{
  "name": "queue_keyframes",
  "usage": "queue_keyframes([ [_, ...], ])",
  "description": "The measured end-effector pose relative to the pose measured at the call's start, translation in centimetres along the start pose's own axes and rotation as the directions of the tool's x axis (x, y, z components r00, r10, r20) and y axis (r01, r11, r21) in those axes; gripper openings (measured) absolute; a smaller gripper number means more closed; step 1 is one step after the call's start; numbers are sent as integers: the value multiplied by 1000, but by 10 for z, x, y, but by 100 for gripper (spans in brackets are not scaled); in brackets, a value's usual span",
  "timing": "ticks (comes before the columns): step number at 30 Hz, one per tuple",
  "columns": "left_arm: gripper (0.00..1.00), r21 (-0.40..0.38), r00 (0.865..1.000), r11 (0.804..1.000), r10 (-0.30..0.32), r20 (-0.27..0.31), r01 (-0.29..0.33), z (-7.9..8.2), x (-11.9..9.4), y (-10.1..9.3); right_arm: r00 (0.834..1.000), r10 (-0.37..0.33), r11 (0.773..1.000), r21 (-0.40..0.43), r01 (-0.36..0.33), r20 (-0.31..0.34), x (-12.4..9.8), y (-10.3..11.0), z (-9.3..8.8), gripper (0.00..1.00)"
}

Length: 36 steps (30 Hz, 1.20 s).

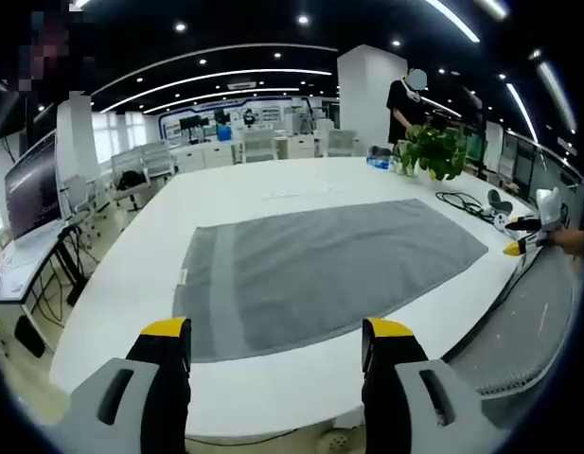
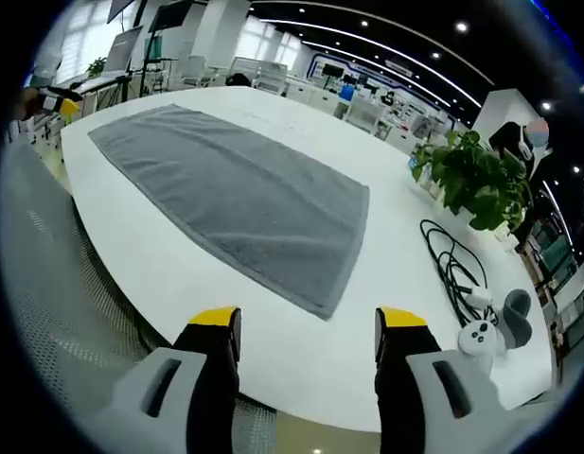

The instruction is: Fold the towel on the table until its edges align and the towel forms a compact rectangular stack.

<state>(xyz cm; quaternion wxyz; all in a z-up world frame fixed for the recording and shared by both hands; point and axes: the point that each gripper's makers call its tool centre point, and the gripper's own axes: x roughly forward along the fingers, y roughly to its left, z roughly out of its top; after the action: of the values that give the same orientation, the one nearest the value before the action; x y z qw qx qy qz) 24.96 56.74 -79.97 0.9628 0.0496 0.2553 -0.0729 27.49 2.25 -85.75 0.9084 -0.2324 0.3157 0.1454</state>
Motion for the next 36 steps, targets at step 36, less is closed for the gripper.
queue_keyframes([
  [36,74,3,998,1000,24,-53,-24,-14,-12,6,999,16,1000,-15,-16,-28,-1,4,-4,52],
])
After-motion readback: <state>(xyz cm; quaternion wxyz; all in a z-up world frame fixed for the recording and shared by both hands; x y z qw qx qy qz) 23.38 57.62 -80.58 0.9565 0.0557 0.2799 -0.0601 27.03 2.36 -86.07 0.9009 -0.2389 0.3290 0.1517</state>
